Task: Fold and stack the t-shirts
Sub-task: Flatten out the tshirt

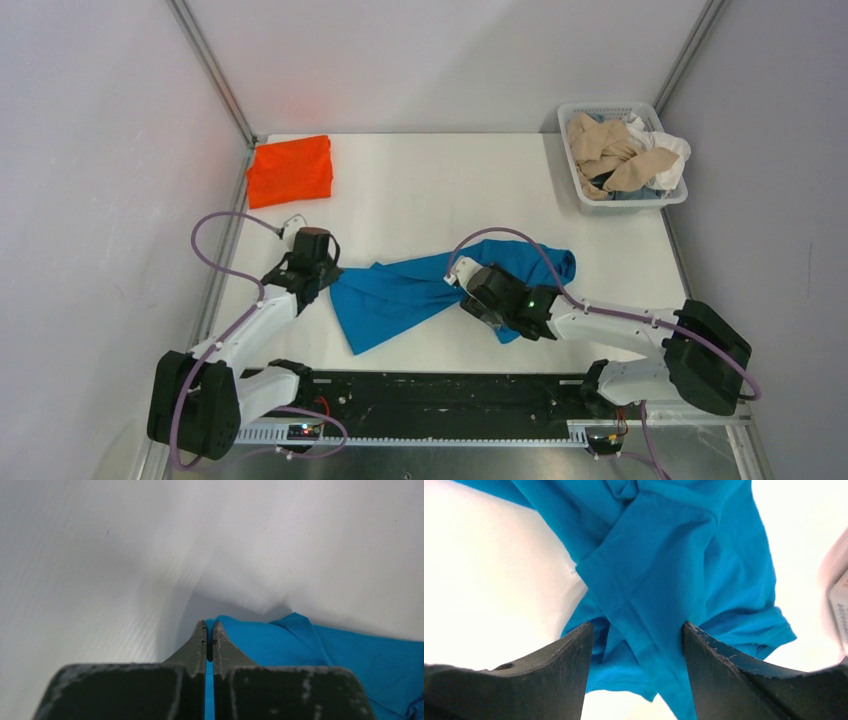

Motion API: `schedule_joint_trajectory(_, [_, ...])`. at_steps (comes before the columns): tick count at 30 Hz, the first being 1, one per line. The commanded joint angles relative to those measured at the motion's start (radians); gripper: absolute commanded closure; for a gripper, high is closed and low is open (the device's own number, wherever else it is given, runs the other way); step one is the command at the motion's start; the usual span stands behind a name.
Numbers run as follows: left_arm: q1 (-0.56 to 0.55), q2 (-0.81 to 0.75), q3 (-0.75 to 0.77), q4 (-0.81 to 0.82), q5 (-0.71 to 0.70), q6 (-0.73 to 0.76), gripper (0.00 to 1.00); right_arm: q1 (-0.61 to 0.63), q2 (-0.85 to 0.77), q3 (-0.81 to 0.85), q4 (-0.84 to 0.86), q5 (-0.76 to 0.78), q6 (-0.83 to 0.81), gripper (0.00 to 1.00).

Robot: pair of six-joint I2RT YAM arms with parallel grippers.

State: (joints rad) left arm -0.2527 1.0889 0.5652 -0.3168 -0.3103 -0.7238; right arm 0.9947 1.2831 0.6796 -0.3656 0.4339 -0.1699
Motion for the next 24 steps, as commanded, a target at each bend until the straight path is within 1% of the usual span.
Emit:
schedule_joint_trajectory(1, [0.007, -0.017, 0.039, 0.009, -0.018, 0.021, 1.00, 0.015, 0.026, 0.054, 0.081, 0.015, -0.093, 0.31])
schedule_joint_trajectory(4, [0.007, -0.022, 0.038, 0.008, -0.020, 0.025, 1.00, 0.008, 0.100, 0.079, 0.046, 0.054, -0.122, 0.30])
schedule_joint_trajectory(7, [0.006, -0.024, 0.038, 0.009, -0.021, 0.029, 1.00, -0.009, 0.136, 0.091, 0.031, 0.064, -0.127, 0.30])
schedule_joint_trajectory(10, [0.006, -0.025, 0.036, 0.010, -0.020, 0.031, 1.00, -0.024, 0.158, 0.094, 0.021, 0.104, -0.109, 0.31])
schedule_joint_trajectory(13, [0.007, -0.026, 0.035, 0.010, -0.024, 0.035, 1.00, -0.041, 0.162, 0.094, 0.035, 0.151, -0.094, 0.34])
schedule_joint_trajectory(16, [0.007, -0.029, 0.034, 0.009, -0.026, 0.036, 1.00, -0.055, 0.165, 0.089, 0.091, 0.264, -0.086, 0.35])
schedule_joint_trajectory(19, [0.007, -0.033, 0.033, 0.008, -0.028, 0.038, 1.00, -0.086, 0.156, 0.087, 0.140, 0.320, -0.076, 0.35])
schedule_joint_trajectory(24, [0.007, -0.033, 0.035, 0.009, -0.028, 0.042, 1.00, -0.127, 0.101, 0.087, 0.170, 0.295, -0.062, 0.34])
